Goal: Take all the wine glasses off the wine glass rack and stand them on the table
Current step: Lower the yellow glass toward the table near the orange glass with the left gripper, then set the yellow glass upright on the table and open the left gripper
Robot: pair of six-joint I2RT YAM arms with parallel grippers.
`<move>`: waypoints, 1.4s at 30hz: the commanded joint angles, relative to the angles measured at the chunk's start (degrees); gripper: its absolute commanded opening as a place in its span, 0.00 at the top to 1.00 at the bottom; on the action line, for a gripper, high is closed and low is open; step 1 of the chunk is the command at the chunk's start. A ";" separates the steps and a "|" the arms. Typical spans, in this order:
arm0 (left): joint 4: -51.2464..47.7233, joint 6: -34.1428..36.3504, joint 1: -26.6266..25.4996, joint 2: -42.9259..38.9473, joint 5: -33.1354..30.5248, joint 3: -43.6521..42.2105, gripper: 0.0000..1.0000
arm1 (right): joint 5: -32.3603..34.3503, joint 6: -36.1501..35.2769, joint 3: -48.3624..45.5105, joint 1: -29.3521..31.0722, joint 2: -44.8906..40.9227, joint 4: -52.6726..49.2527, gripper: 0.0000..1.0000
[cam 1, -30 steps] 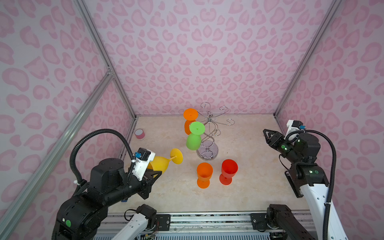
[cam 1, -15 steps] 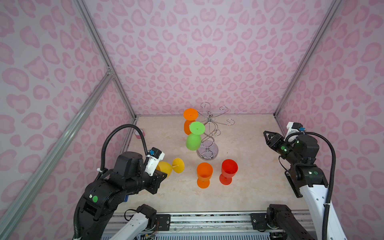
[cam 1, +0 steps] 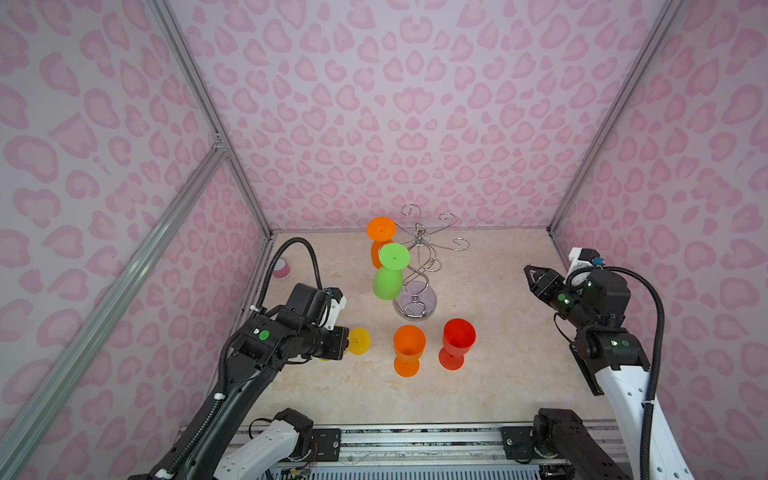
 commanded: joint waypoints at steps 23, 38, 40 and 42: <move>2.56 -3.38 -10.94 19.58 -11.53 3.86 0.99 | 0.72 -1.83 -1.99 -0.93 0.20 1.22 0.60; 1.62 -2.48 -11.65 21.18 -10.34 3.18 0.77 | 0.46 -1.30 -2.57 -1.28 -0.24 1.22 0.60; 1.62 -2.45 -11.66 21.10 -10.38 3.47 0.69 | 0.37 -1.30 -2.69 -1.28 -0.33 1.19 0.60; 1.54 -2.52 -11.75 20.89 -10.48 3.96 0.62 | 0.46 -1.30 -2.72 -1.28 -0.35 1.14 0.60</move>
